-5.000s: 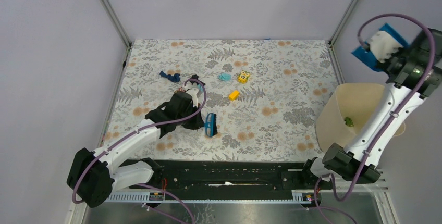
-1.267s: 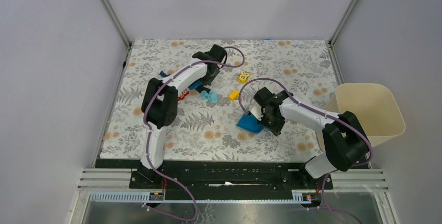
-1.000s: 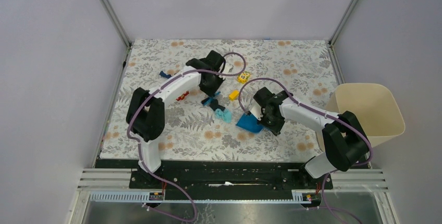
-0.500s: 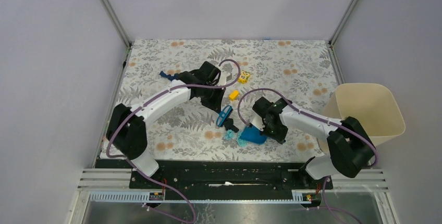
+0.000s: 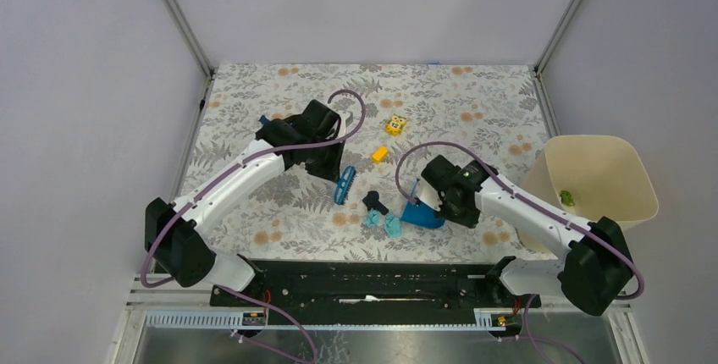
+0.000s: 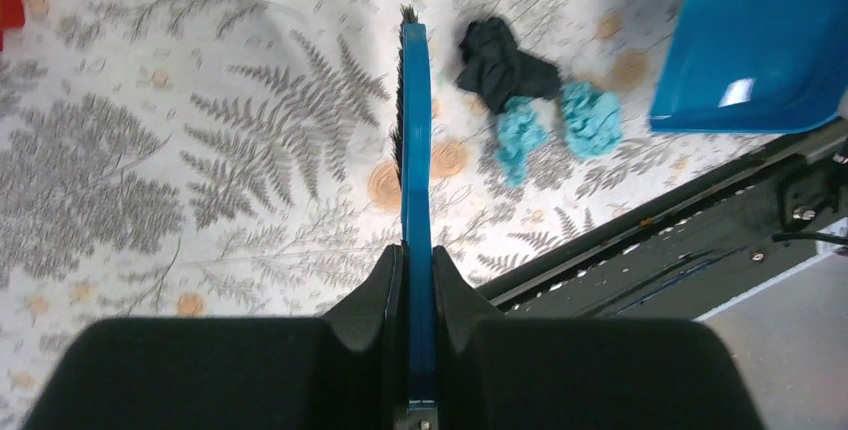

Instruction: Sweep away the paper scraps from the table

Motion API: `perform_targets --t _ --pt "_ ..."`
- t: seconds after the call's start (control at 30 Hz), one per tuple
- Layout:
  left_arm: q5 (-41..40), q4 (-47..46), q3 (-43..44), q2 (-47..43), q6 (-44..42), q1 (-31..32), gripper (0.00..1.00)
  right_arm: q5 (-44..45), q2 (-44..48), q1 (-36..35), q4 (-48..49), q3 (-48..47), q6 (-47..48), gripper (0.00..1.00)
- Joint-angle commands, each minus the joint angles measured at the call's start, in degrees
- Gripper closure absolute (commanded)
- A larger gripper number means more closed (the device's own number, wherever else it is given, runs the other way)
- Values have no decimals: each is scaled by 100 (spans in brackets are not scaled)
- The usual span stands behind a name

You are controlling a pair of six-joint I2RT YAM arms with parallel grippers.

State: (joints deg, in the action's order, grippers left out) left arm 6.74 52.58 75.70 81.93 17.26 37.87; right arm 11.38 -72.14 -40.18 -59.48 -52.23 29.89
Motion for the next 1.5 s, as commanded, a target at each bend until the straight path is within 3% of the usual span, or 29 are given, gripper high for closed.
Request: perform_targets --t 0.0,0.13,0.43,0.8,0.93,1.07,1.27,1.47 --pt "-636 578 -97 15 326 19 100 436 -13 -25 -566 574 352 100" --pt "-759 383 -348 111 424 19 100 273 -156 -28 -571 783 371 100" --pt "1267 -984 -806 1022 1012 199 100 19 -788 -117 112 826 359 100" --pt "2511 -2084 -329 1167 1552 1012 100 -419 -1048 -288 569 624 212 100" --pt "2371 -1954 -145 898 1521 1028 100 -378 -927 -289 666 692 193 100" --pt "1740 -1046 255 761 1181 1029 100 -378 -776 -291 755 818 166 100" --pt "-248 645 1039 719 618 1021 100 -387 -694 -289 726 918 83 100" --pt "-1828 1274 1640 1417 201 894 100 -281 -755 -288 678 913 44 100"
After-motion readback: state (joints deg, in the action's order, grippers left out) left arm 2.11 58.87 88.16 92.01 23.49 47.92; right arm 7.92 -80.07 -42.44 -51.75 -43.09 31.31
